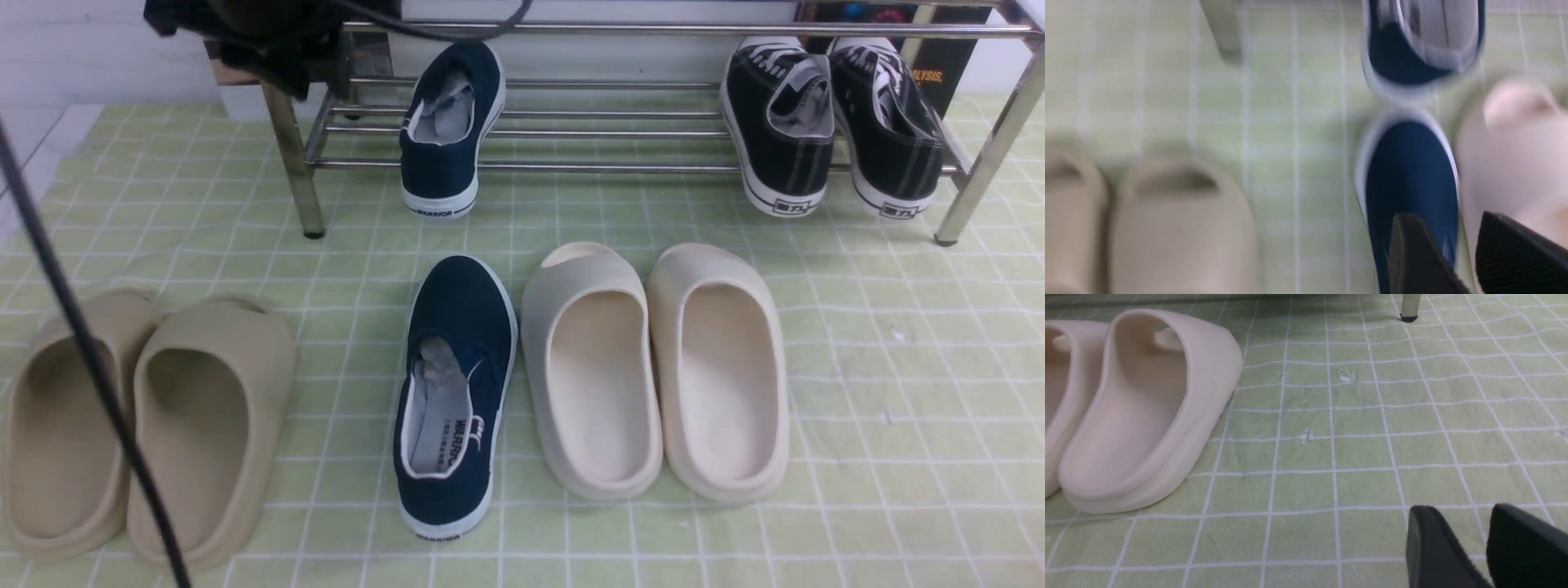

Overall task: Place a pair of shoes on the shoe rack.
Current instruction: Use the left arm to grab the shoe closest to it

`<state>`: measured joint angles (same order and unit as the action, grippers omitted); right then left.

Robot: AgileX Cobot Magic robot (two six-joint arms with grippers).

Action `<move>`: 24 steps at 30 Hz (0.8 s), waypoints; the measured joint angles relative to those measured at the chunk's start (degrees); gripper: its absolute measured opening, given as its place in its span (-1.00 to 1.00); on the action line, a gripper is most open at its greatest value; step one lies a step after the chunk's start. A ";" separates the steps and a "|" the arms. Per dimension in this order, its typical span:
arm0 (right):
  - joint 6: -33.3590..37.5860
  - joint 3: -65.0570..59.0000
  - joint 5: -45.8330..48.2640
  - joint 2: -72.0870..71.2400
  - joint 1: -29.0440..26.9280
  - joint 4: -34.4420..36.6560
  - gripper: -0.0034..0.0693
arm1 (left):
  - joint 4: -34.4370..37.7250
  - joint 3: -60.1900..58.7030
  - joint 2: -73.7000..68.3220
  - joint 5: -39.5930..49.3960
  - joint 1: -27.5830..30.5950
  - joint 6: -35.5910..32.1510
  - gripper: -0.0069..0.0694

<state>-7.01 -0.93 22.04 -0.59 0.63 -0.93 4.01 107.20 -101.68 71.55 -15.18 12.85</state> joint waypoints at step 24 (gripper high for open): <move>0.00 0.00 0.00 0.00 0.00 0.00 -0.25 | 21.22 -38.17 -0.55 -23.43 0.00 -10.92 0.21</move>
<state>-7.01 -0.93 22.04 -0.59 0.63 -0.93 25.24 69.02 -102.23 48.12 -15.18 1.94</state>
